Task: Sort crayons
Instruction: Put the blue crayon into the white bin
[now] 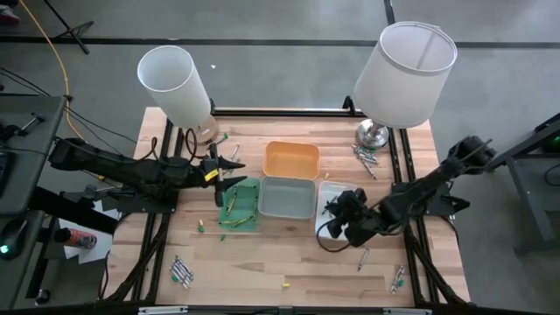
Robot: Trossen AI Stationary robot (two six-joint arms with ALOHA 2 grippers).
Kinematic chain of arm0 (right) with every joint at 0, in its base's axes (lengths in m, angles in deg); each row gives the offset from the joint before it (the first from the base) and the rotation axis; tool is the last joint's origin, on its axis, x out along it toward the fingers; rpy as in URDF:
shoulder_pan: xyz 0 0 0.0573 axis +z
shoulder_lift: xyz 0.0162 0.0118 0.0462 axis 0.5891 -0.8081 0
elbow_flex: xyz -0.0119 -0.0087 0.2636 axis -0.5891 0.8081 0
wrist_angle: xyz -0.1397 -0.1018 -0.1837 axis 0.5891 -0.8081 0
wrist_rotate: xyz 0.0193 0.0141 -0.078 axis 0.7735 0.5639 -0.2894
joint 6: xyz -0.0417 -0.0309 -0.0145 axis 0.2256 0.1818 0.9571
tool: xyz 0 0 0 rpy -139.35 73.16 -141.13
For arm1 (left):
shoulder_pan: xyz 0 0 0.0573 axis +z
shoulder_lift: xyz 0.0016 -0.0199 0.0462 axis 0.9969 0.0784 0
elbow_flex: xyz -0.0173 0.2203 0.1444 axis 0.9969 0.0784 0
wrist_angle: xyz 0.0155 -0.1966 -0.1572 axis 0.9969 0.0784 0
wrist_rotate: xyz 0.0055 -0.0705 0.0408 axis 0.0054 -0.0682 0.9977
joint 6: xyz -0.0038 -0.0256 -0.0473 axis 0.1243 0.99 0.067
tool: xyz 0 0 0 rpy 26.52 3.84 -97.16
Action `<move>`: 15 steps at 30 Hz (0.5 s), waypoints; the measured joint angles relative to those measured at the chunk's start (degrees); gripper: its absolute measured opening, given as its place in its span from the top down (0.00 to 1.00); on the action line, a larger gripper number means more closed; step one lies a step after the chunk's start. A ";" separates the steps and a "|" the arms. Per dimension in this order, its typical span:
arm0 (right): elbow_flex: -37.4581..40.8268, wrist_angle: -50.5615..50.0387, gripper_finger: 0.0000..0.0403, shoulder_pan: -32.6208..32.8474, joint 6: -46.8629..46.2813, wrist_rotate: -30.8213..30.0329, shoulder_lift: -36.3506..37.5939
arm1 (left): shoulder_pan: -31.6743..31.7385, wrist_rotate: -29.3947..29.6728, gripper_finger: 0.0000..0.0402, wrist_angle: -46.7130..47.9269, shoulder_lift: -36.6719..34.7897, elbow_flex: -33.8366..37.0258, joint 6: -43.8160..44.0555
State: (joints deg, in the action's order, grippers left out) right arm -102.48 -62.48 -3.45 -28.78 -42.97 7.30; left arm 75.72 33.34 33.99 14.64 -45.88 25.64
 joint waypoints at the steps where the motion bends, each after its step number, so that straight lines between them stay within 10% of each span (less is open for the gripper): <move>1: 0.00 -0.04 0.95 -0.11 -0.87 1.21 -0.26 | 0.00 0.00 0.62 -0.16 -0.04 0.00 -0.02; 15: 0.00 -4.72 0.76 -1.90 0.19 17.84 4.13 | 0.00 0.07 0.62 0.23 0.09 0.00 -0.01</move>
State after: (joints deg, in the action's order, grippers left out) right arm -102.48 -67.20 -5.35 -28.58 -25.13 11.42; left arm 75.72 33.41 34.22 14.73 -45.88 25.63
